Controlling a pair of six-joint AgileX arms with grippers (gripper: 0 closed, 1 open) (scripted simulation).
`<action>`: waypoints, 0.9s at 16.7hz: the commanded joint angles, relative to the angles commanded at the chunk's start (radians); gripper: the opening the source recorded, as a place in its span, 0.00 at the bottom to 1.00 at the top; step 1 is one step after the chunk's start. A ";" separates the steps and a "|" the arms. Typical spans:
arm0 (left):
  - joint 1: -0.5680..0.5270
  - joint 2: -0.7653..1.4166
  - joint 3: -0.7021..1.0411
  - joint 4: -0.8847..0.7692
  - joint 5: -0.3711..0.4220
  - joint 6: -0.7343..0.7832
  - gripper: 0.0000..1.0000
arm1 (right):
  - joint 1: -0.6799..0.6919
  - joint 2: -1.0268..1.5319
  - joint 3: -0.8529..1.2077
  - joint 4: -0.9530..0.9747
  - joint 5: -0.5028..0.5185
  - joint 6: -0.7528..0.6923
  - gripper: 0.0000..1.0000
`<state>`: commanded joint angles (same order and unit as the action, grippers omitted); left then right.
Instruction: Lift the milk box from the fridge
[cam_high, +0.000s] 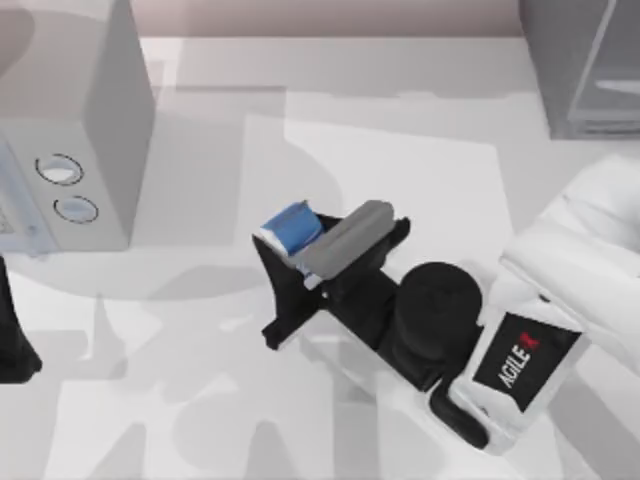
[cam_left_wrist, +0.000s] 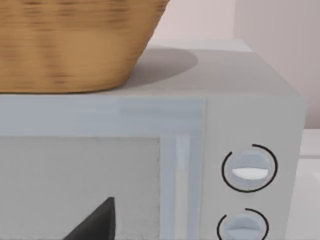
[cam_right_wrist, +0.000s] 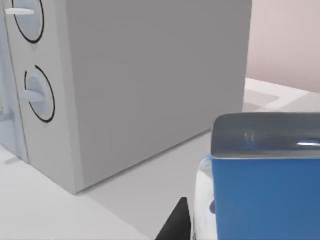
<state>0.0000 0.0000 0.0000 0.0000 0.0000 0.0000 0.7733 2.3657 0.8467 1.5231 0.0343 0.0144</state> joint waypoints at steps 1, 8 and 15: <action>0.000 0.000 0.000 0.000 0.000 0.000 1.00 | 0.000 0.000 0.000 0.000 0.000 0.000 0.00; 0.000 0.000 0.000 0.000 0.000 0.000 1.00 | 0.000 0.000 0.000 0.000 0.000 0.000 0.53; 0.000 0.000 0.000 0.000 0.000 0.000 1.00 | 0.000 0.000 0.000 0.000 0.000 0.000 1.00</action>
